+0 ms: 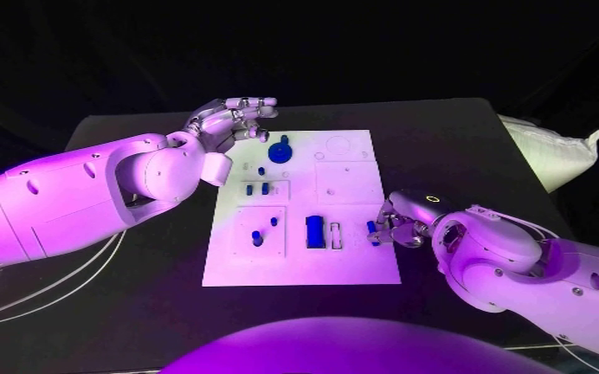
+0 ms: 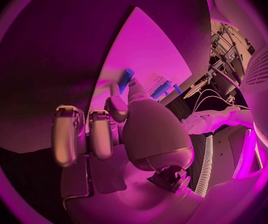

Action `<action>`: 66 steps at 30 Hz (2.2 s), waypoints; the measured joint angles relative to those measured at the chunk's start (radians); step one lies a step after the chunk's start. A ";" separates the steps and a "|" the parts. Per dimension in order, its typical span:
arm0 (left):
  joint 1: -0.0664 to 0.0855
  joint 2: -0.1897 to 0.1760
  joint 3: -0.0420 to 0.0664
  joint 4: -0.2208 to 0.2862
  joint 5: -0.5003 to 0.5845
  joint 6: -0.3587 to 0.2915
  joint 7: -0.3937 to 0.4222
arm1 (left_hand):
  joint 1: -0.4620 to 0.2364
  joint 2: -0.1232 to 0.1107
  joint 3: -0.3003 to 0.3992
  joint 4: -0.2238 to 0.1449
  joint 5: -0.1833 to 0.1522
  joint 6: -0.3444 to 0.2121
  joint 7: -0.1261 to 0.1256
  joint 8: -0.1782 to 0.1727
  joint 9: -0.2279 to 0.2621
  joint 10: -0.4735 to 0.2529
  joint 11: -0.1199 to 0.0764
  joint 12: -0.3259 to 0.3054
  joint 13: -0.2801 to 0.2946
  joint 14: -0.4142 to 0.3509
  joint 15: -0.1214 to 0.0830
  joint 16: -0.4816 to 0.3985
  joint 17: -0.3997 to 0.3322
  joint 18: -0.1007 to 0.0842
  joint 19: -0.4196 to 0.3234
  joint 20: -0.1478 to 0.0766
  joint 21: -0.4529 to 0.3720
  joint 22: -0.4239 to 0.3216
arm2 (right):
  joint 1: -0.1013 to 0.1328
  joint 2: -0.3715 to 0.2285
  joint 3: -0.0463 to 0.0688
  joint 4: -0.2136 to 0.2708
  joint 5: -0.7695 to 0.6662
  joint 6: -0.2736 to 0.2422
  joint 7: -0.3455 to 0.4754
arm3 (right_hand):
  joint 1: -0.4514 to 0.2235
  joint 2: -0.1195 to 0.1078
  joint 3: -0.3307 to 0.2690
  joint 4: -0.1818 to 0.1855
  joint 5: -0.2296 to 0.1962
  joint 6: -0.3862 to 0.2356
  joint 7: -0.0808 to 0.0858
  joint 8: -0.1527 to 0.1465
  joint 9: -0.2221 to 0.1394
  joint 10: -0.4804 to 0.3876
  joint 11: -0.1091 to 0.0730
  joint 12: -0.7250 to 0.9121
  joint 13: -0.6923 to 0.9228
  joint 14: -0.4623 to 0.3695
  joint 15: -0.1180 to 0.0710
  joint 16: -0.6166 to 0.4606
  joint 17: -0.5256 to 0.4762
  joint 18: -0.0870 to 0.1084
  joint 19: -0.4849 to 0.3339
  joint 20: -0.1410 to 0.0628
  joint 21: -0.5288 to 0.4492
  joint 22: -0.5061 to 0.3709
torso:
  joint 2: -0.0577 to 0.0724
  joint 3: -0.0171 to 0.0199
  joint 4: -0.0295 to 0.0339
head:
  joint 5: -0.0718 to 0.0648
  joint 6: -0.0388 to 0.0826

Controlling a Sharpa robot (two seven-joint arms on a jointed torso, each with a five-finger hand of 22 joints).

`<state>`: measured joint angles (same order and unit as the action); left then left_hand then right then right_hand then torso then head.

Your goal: Assemble the parts on the task board

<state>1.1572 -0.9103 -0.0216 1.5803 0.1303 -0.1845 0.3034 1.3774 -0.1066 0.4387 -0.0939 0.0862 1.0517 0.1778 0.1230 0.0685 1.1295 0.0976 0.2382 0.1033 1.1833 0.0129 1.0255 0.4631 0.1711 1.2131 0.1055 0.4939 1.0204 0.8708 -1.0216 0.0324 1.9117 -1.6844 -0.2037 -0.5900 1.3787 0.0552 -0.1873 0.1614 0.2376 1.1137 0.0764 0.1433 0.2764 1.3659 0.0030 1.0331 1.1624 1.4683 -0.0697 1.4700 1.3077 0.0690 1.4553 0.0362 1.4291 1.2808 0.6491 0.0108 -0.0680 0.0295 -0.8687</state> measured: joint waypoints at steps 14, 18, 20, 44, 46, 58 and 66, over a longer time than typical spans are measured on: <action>0.000 0.002 0.000 -0.001 -0.001 0.002 -0.002 | 0.000 0.000 0.000 0.000 0.000 0.000 0.000 0.000 0.000 0.000 0.000 0.000 0.000 0.000 0.000 0.000 0.000 0.000 0.000 0.000 0.000 0.000 | -0.002 0.063 0.001 -0.026 -0.189 0.074 0.007 | 0.091 -0.008 0.115 -0.065 -0.173 0.009 0.004 -0.030 -0.005 -0.008 -0.001 -0.008 0.004 0.002 0.002 0.005 0.000 0.000 0.000 0.000 0.000 0.013 | -0.001 -0.0002 0.0008 | 0.002 0.000; 0.000 0.002 0.000 -0.002 -0.001 0.003 -0.003 | 0.000 0.000 0.000 0.000 0.000 0.000 0.000 0.000 0.000 0.000 0.000 0.000 0.000 0.000 0.000 0.000 0.000 0.000 0.000 0.000 0.000 0.000 | -0.004 0.071 0.001 -0.030 -0.226 0.084 0.008 | 0.104 -0.008 0.139 -0.072 -0.165 0.009 0.005 -0.036 -0.009 -0.010 0.001 -0.011 0.004 0.000 0.004 0.008 0.000 0.000 0.000 0.000 0.000 0.014 | -0.001 -0.0002 0.0012 | 0.002 0.001; -0.001 0.002 0.000 -0.002 -0.001 0.003 -0.003 | 0.000 0.000 0.000 0.000 0.000 0.000 0.000 0.000 0.000 0.000 0.000 0.000 0.000 0.000 0.000 0.000 0.000 0.000 0.000 0.000 0.000 0.000 | -0.005 0.073 0.001 -0.031 -0.240 0.088 0.008 | 0.106 -0.011 0.151 -0.068 -0.136 0.008 0.006 -0.037 -0.011 -0.010 0.001 -0.017 0.004 0.002 0.006 0.008 0.000 0.000 0.000 0.000 0.000 0.014 | -0.001 -0.0002 0.0010 | 0.003 0.002; -0.001 0.003 -0.001 -0.002 -0.004 0.008 -0.009 | -0.004 0.004 -0.003 -0.003 0.000 -0.001 -0.001 0.000 0.000 -0.004 0.004 0.000 0.000 -0.001 0.002 0.000 -0.001 0.000 0.000 0.000 0.000 -0.001 | -0.007 0.048 -0.003 0.008 0.075 -0.048 -0.011 | -0.048 -0.124 0.490 -0.023 0.172 0.023 0.001 -0.046 -0.022 0.013 -0.009 -0.005 0.026 -0.006 -0.002 0.013 0.000 0.000 0.004 -0.004 0.007 0.027 | 0.000 0.0003 -0.0002 | 0.008 0.000; -0.001 0.003 -0.001 -0.001 -0.005 0.008 -0.009 | -0.004 0.004 -0.003 -0.003 0.000 -0.001 -0.001 0.000 0.000 -0.004 0.004 0.000 0.000 -0.001 0.002 0.000 -0.001 0.000 0.000 0.000 -0.004 -0.001 | -0.005 0.048 -0.002 0.014 0.122 -0.059 -0.013 | -0.078 -0.129 0.493 -0.009 0.169 0.029 -0.001 -0.042 -0.019 0.020 -0.009 0.004 0.030 -0.006 -0.002 0.016 0.000 0.000 0.004 -0.004 0.007 0.027 | 0.000 0.0003 -0.0002 | 0.008 0.001; -0.001 0.001 -0.001 0.001 -0.006 0.009 -0.011 | -0.004 0.004 -0.003 -0.003 0.000 -0.002 -0.002 0.000 0.000 -0.004 0.004 0.000 -0.001 -0.002 0.002 0.000 -0.001 0.000 0.000 0.000 -0.004 -0.001 | 0.000 0.083 -0.001 0.012 0.308 -0.091 -0.018 | -0.178 -0.151 0.460 0.039 0.229 0.045 -0.009 -0.033 0.009 0.035 -0.009 0.030 0.052 -0.006 -0.002 0.019 0.000 0.000 0.004 -0.004 0.015 0.027 | 0.000 -0.0004 0.0007 | 0.009 -0.003; -0.001 0.000 -0.001 0.003 -0.007 0.010 -0.012 | -0.004 0.004 -0.003 -0.003 0.000 -0.002 -0.002 0.000 0.000 -0.004 0.004 0.000 -0.001 -0.002 0.002 0.000 -0.001 0.000 0.000 0.000 -0.004 0.000 | 0.000 0.111 -0.001 0.003 0.346 -0.099 -0.019 | -0.210 -0.145 0.440 0.060 0.235 0.049 -0.010 -0.033 0.013 0.038 -0.013 0.035 0.058 -0.006 -0.002 0.023 0.000 0.000 0.004 -0.004 0.015 0.027 | 0.000 -0.0002 0.0008 | 0.011 -0.004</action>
<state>1.1560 -0.9099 -0.0225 1.5831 0.1228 -0.1747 0.2913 1.3735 -0.1027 0.4359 -0.0966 0.0862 1.0500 0.1761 0.1230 0.0685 1.1259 0.1013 0.2382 0.1028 1.1817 0.0145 1.0255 0.4626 0.1709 1.2131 0.1055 0.4904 1.0199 0.8711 -0.9105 0.0311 1.9145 -1.3384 -0.3026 -0.6093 1.1684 -0.0895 0.2527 0.2211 0.4728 1.1623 0.0668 0.1107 0.2894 1.4041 -0.0097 1.0679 1.2208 1.4625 -0.0719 1.4933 1.3080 0.0690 1.4592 0.0323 1.4446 1.3078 0.6492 0.0106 -0.0672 0.0408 -0.8727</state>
